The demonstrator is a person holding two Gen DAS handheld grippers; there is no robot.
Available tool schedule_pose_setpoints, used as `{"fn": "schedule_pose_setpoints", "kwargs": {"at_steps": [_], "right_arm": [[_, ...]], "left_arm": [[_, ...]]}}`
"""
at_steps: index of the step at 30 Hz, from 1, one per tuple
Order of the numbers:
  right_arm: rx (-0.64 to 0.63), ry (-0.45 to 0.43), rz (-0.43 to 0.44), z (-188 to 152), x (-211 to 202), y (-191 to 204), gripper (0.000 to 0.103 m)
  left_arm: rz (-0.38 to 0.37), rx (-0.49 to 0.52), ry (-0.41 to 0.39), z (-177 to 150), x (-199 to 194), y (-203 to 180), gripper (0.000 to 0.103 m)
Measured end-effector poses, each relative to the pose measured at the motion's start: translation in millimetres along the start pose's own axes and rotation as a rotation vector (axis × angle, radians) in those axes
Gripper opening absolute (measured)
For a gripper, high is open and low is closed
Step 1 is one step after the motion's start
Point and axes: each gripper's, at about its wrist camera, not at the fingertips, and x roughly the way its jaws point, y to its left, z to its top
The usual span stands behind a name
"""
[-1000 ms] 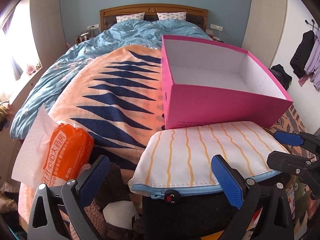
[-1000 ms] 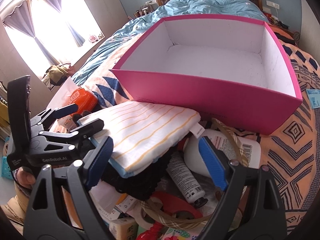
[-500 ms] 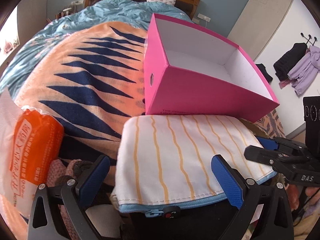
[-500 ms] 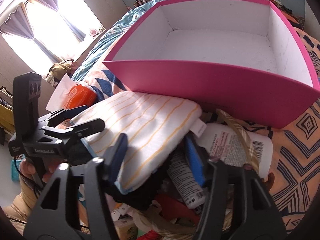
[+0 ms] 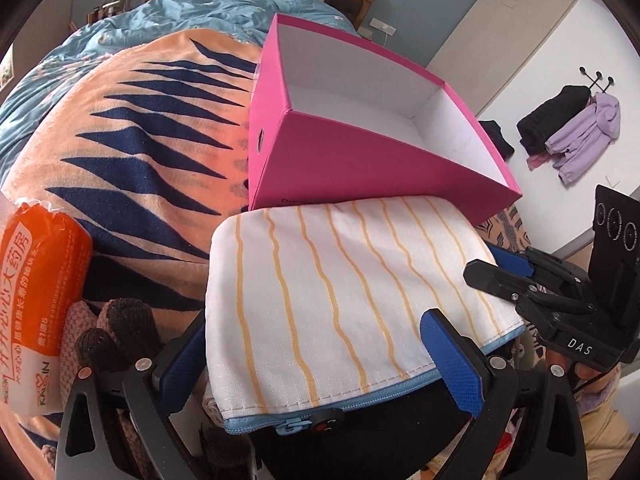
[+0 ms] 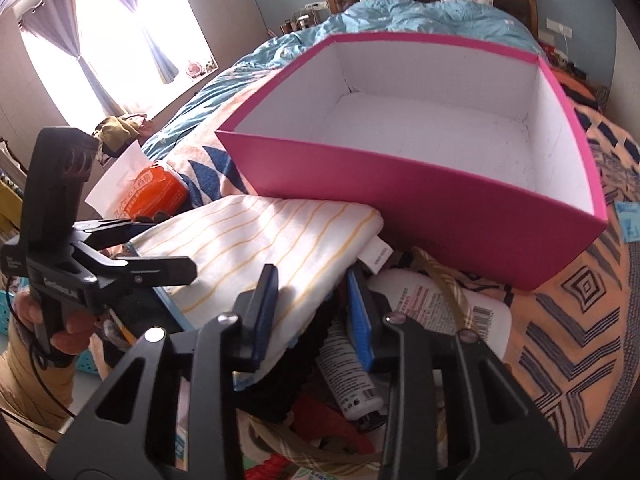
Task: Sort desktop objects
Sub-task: 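Grasp the striped pouch with the right gripper and lift it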
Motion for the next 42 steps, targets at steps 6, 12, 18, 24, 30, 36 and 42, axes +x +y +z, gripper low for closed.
{"fn": "schedule_pose_setpoints", "kwargs": {"at_steps": [6, 12, 18, 24, 30, 36, 42], "right_arm": [[-0.172, -0.080, -0.116, -4.1, -17.4, 22.2, 0.033], [-0.241, -0.125, -0.152, -9.1, -29.5, 28.4, 0.028], [-0.239, -0.151, -0.150, -7.8, -42.3, 26.2, 0.026], [-0.213, -0.210, -0.141, 2.7, -64.4, 19.6, 0.025], [-0.206, -0.252, -0.147, 13.5, -82.9, 17.1, 0.025], [-0.182, -0.278, -0.133, 25.6, -96.2, 5.8, 0.025], [-0.180, -0.300, -0.143, 36.8, -103.6, 3.9, 0.025]], "left_arm": [[0.004, 0.014, -0.034, -1.5, -16.2, -7.6, 0.092], [0.030, 0.038, -0.085, -0.6, -34.6, -17.7, 0.085], [0.101, 0.069, -0.118, 9.0, -48.4, -31.9, 0.078], [0.152, 0.098, -0.133, 23.4, -58.4, -40.5, 0.062], [0.178, 0.136, -0.148, 38.1, -66.8, -57.3, 0.059], [0.197, 0.160, -0.150, 55.4, -67.6, -69.2, 0.059], [0.230, 0.169, -0.168, 73.5, -70.2, -78.3, 0.059]]}}
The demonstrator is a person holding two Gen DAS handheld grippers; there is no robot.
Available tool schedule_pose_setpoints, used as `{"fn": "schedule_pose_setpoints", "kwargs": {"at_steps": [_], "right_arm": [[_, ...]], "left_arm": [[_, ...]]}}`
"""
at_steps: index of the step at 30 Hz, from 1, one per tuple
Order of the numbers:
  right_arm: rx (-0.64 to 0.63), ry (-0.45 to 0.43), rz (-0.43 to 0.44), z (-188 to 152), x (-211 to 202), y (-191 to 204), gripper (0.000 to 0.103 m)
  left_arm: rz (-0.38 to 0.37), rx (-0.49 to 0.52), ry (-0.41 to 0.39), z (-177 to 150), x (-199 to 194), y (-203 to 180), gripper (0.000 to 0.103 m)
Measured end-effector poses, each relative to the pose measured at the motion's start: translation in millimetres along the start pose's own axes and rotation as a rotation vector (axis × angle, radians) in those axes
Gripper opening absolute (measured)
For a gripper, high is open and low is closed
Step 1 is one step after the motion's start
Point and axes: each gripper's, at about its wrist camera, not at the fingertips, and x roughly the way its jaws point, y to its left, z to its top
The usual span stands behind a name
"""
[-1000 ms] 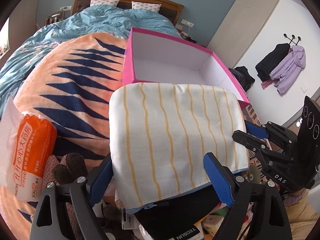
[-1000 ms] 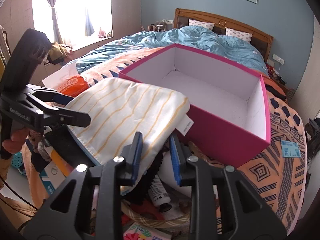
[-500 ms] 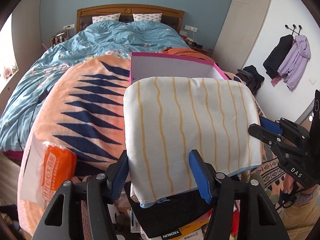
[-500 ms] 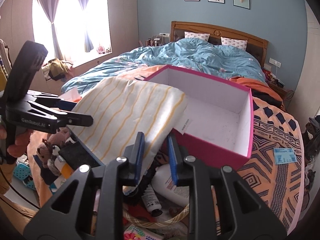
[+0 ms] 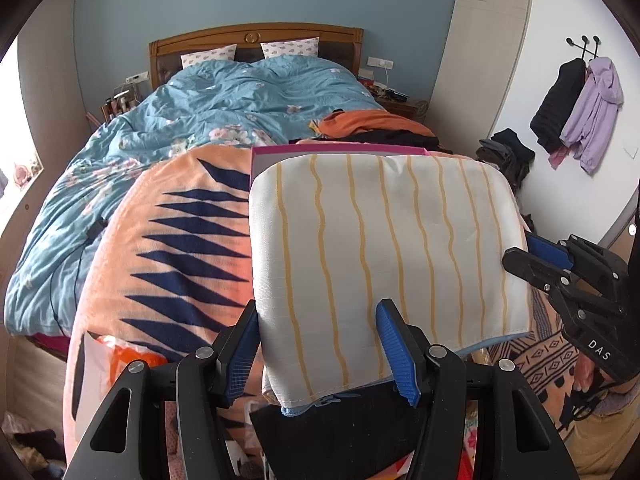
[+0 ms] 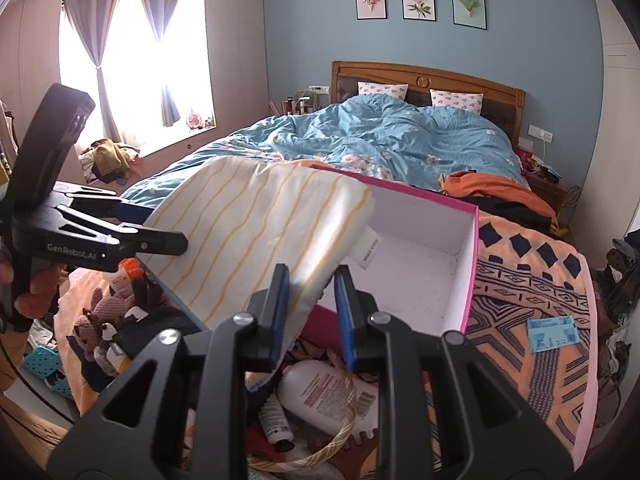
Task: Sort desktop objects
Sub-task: 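Grasp the striped pouch with the right gripper and lift it, then carry the striped pouch with the right gripper into the pink box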
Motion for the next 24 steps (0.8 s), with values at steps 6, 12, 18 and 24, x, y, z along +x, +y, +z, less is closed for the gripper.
{"fn": "schedule_pose_setpoints", "kwargs": {"at_steps": [6, 12, 18, 24], "right_arm": [[0.000, -0.003, -0.011, 10.8, 3.6, -5.2, 0.025], [0.015, 0.003, -0.007, 21.9, 13.3, -16.8, 0.025], [0.019, -0.002, -0.021, 30.9, 21.3, -25.2, 0.025], [0.029, 0.011, -0.031, 40.3, 36.5, -38.5, 0.025]], "left_arm": [[0.025, 0.007, -0.005, 17.6, 4.5, -0.5, 0.059], [0.038, 0.005, -0.017, 33.8, 9.2, -1.0, 0.059], [0.046, 0.003, -0.014, 48.9, 22.1, -2.2, 0.059], [0.029, -0.020, -0.010, 63.7, 39.3, -1.9, 0.059]]}}
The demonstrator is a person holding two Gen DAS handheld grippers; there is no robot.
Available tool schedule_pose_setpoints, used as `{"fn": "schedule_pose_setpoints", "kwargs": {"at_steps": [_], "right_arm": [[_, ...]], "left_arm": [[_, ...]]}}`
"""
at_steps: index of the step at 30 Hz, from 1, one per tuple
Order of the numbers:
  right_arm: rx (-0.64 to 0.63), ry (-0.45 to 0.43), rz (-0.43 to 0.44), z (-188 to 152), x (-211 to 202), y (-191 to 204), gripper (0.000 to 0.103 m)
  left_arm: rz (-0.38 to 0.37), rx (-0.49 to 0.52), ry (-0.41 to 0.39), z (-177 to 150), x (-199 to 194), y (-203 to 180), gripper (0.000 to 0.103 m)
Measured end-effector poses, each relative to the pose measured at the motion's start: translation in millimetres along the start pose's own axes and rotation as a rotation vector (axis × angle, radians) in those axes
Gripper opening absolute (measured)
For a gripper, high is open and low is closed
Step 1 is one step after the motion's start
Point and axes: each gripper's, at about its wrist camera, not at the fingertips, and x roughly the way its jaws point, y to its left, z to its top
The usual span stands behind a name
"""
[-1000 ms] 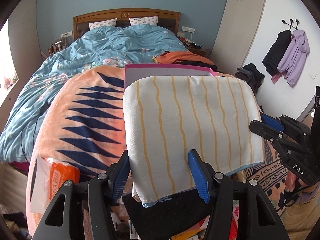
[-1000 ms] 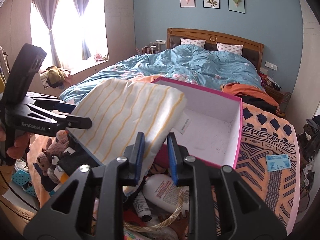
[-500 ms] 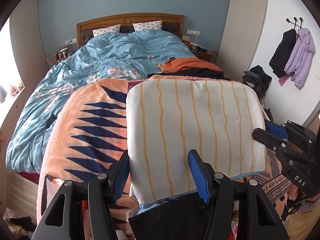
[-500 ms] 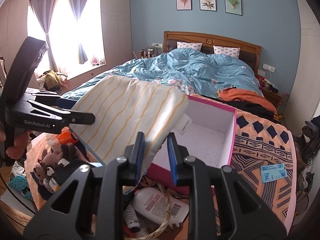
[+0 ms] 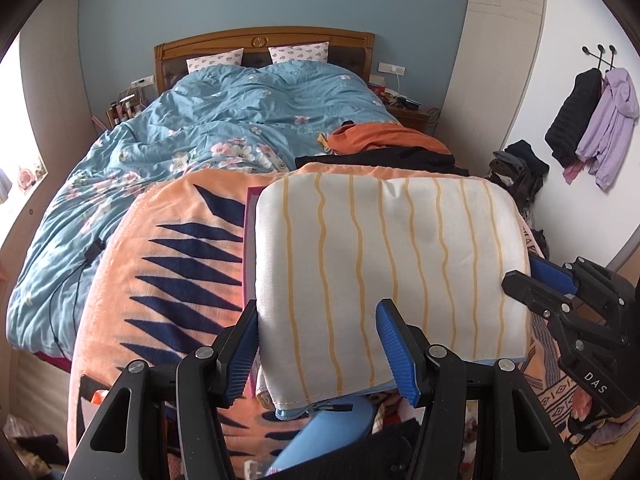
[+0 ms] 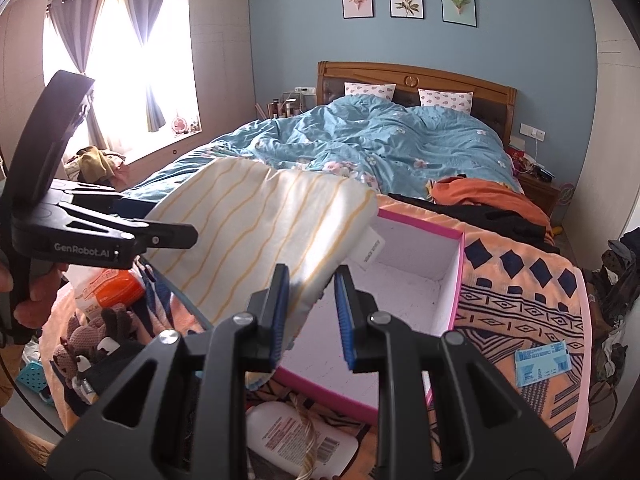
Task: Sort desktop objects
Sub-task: 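Carry the striped pouch with the right gripper into the pink box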
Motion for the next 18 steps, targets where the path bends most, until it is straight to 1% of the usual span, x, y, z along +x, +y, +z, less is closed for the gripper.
{"fn": "schedule_pose_setpoints", "kwargs": {"at_steps": [8, 13, 18], "right_arm": [[0.013, 0.032, 0.001, 5.1, 24.3, -14.0, 0.025], [0.005, 0.059, -0.006, 6.3, 43.0, -17.7, 0.025], [-0.014, 0.086, -0.022, 7.5, 63.0, -21.1, 0.022]], "left_arm": [[-0.014, 0.003, 0.008, 12.6, 19.9, -7.3, 0.059], [-0.011, 0.009, 0.045, 16.6, 44.6, -13.2, 0.059], [-0.014, -0.029, 0.079, 20.5, 71.1, -7.3, 0.059]]}}
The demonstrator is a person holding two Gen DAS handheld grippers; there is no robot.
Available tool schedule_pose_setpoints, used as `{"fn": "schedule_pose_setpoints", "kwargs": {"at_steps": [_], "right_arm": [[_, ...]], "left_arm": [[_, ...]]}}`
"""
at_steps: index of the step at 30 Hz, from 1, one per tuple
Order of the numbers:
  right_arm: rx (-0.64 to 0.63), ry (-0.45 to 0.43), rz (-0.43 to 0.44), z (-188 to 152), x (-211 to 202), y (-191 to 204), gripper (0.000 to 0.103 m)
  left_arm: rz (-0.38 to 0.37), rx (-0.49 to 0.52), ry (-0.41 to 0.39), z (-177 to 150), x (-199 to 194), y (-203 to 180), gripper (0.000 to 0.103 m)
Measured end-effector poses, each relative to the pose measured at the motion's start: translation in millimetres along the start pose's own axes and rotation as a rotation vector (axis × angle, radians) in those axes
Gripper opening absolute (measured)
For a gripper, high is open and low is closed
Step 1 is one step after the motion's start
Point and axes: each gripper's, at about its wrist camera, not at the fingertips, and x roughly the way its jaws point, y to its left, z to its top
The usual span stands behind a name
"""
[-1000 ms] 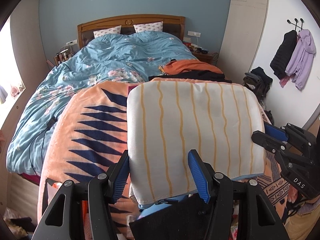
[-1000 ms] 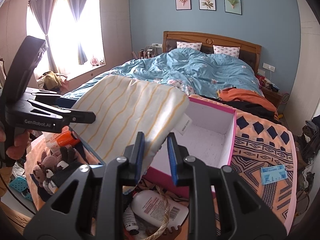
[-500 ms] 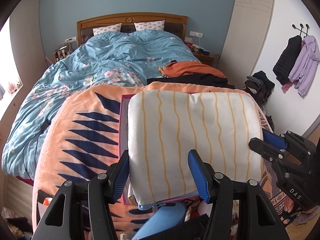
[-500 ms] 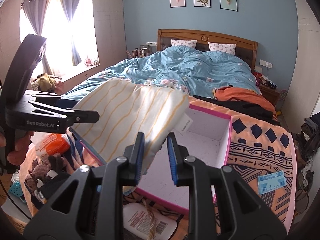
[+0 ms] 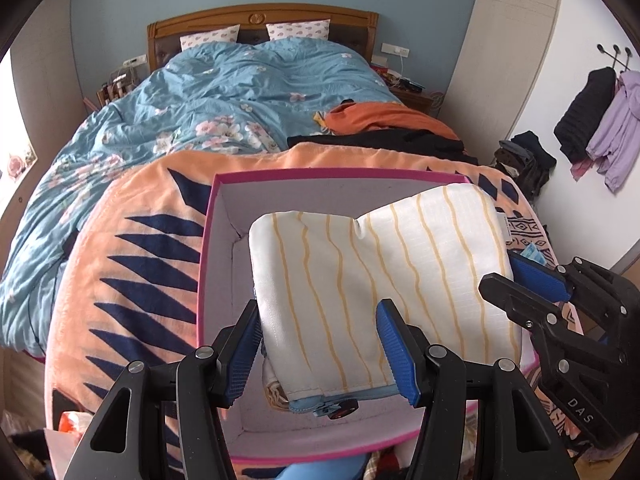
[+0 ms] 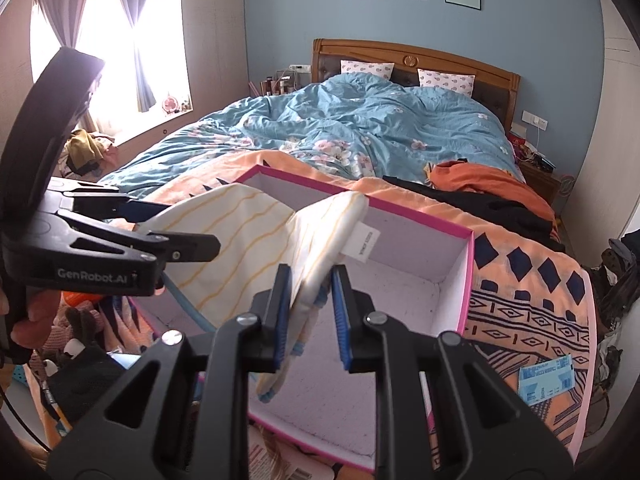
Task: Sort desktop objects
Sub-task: 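Carry the striped pouch with the right gripper into the pink box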
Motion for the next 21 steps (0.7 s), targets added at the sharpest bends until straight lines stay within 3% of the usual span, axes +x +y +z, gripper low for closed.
{"fn": "schedule_pose_setpoints", "kwargs": {"at_steps": [21], "right_arm": [[-0.019, 0.095, -0.031, 8.3, 61.4, -10.0, 0.022]], "left_arm": [[0.025, -0.065, 0.033, 17.0, 41.0, 13.2, 0.059]]}}
